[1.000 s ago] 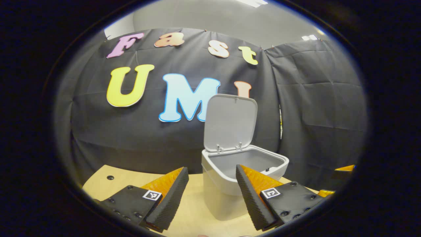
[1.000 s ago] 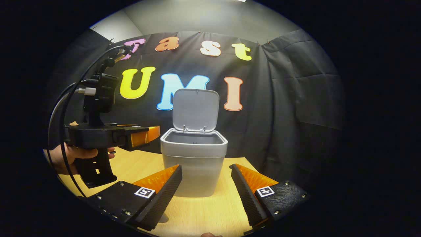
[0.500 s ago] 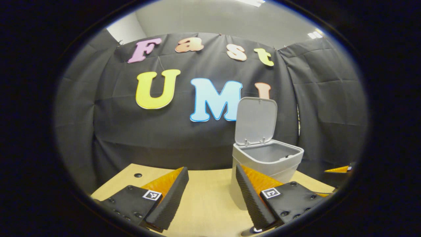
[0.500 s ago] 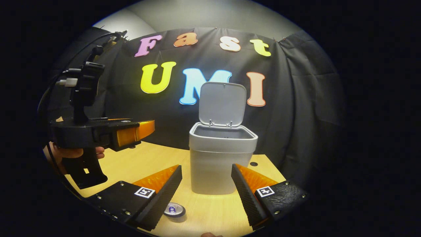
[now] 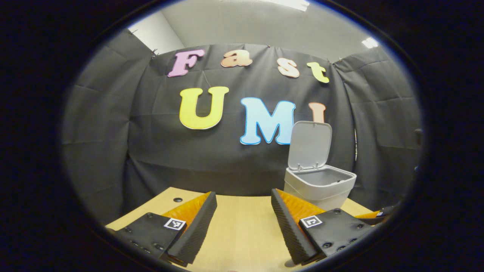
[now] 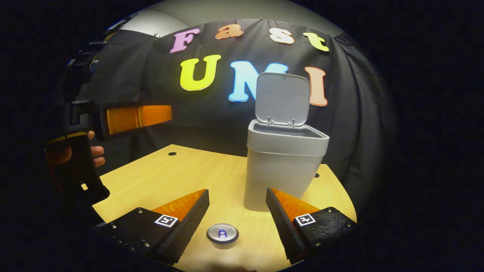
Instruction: Press the lid of the desktop garbage bin to open it, pick up the crumpled paper on the desktop and throw it into the bin, then pick up the pop can on the desktop and drop it into the bin, and finally close the garbage bin lid.
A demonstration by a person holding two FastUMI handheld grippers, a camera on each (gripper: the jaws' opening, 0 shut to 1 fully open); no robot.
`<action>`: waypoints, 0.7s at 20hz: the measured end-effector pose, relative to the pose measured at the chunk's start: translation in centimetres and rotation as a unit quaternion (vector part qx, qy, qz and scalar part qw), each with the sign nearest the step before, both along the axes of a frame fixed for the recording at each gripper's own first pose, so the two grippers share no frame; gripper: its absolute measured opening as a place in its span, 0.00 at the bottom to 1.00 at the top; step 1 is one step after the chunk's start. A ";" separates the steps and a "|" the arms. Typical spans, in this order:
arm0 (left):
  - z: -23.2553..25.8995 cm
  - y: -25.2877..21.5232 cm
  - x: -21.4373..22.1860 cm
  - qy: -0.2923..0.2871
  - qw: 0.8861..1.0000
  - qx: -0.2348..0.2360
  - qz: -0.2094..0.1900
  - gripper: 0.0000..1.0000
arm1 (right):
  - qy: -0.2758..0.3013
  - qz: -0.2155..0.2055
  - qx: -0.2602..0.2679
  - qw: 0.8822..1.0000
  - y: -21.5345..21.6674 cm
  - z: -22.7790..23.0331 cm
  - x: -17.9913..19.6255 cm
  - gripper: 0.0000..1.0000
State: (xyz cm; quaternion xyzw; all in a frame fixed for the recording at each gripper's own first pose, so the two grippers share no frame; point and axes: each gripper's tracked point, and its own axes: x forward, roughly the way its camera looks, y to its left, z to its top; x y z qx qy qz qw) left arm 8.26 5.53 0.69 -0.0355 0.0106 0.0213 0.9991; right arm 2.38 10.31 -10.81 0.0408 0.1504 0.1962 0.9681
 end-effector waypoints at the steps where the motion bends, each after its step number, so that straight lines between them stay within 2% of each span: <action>1: 0.1 0.0 -0.4 0.000 1.000 0.007 0.001 0.94 | 0.014 0.007 0.000 1.000 0.4 -0.7 -0.1 0.97; 3: -0.2 0.2 -1.3 0.003 1.000 0.009 0.001 0.96 | 0.036 0.020 -0.003 0.999 1.1 -2.0 -0.6 0.97; 4: -0.4 0.2 -1.5 0.006 1.000 0.009 0.002 0.92 | 0.045 0.025 -0.009 0.999 1.4 -2.6 -0.7 0.97; 6: -0.9 0.5 -2.2 0.013 1.000 0.008 0.006 0.94 | 0.062 0.034 -0.019 0.997 1.8 -3.8 -0.9 0.97; 9: -1.2 0.8 -2.5 0.017 1.000 0.003 0.008 0.92 | 0.090 0.049 -0.026 0.994 2.2 -5.4 -1.1 0.97; 11: -1.2 1.0 -2.8 0.017 1.000 0.005 0.010 0.96 | 0.109 0.054 -0.035 0.992 2.4 -6.8 -1.3 0.97; 14: -1.7 1.3 -3.1 0.023 1.000 0.004 0.012 0.92 | 0.139 0.062 -0.049 0.987 2.4 -8.9 -1.8 0.97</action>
